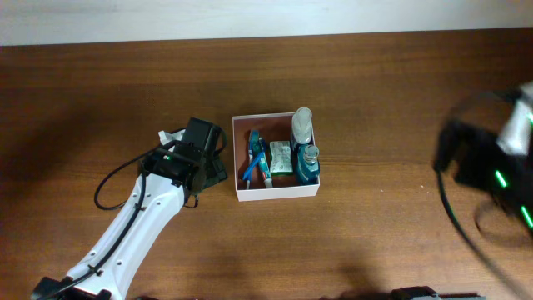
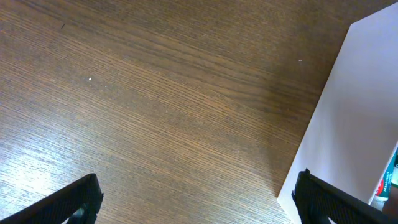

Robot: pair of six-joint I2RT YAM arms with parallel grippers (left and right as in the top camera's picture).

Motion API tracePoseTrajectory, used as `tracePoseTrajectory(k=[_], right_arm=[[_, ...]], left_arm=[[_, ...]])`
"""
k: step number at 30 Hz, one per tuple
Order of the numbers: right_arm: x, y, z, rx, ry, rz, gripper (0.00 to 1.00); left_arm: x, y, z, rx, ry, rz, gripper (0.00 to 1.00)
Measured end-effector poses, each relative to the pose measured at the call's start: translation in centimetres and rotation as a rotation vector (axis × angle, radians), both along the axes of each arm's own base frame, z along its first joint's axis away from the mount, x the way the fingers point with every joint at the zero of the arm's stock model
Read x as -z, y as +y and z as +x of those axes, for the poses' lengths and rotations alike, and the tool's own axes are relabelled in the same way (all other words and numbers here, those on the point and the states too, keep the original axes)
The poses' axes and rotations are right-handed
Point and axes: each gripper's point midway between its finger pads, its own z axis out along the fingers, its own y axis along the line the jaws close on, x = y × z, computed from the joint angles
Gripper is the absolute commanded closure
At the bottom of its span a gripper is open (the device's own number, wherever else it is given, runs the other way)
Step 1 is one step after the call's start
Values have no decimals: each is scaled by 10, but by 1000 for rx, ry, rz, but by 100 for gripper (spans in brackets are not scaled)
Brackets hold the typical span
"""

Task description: Pack container

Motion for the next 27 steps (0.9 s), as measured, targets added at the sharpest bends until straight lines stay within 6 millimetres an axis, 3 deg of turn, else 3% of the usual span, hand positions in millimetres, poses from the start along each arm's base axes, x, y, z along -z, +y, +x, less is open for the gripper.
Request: tracePoseTrajectory(k=[7, 14, 21, 27], right_arm=[[-40, -4, -79, 0, -252, 14, 2], [-54, -12, -137, 22, -416, 5, 2], [-54, -17, -172, 37, -503, 1, 2], [-28, -18, -181, 37, -478, -2, 2]], left_arm=[[0, 0, 0, 0, 0, 0, 1], [0, 0, 0, 0, -1, 0, 1], [0, 0, 0, 0, 0, 0, 1], [0, 0, 0, 0, 0, 0, 1]])
